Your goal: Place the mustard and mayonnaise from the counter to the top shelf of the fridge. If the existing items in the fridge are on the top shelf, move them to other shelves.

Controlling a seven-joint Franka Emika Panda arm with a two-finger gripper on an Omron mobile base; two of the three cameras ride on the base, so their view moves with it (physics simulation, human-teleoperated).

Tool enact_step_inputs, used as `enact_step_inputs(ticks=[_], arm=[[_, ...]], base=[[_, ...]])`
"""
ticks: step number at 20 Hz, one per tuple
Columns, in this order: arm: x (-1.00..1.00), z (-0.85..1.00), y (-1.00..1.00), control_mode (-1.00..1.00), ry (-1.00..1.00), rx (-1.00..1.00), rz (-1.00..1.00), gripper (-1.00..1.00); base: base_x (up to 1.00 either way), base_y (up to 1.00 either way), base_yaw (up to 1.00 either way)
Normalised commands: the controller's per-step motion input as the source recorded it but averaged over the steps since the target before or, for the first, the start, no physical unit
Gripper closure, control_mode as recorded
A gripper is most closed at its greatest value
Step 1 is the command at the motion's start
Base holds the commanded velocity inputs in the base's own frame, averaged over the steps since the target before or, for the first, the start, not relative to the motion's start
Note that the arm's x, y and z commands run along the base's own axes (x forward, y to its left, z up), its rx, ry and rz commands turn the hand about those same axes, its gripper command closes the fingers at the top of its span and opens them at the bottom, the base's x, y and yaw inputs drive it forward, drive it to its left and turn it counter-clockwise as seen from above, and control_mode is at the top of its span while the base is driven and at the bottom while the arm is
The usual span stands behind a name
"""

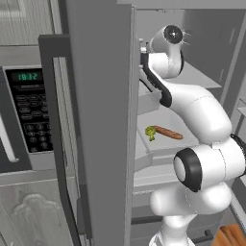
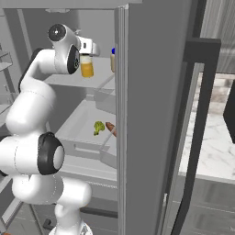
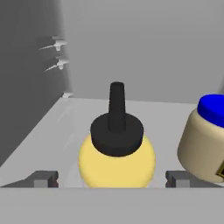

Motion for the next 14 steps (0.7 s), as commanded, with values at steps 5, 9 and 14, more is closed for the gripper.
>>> enact_step_inputs(ticks=[5,9,14], arm=[[-0.58,0.0,0.0,-1.0,-0.05,0.0,0.0,-1.0],[-1.0,0.08,0.0,-1.0,-0.1,0.0,-0.01,-1.0],[-1.0,0.2,-0.13,-1.0,-0.07,0.02,-0.02,-1.0]], base=[[0.0,0.0,0.0],[0.0,0.0,0.0],[0.0,0.0,0.0]])
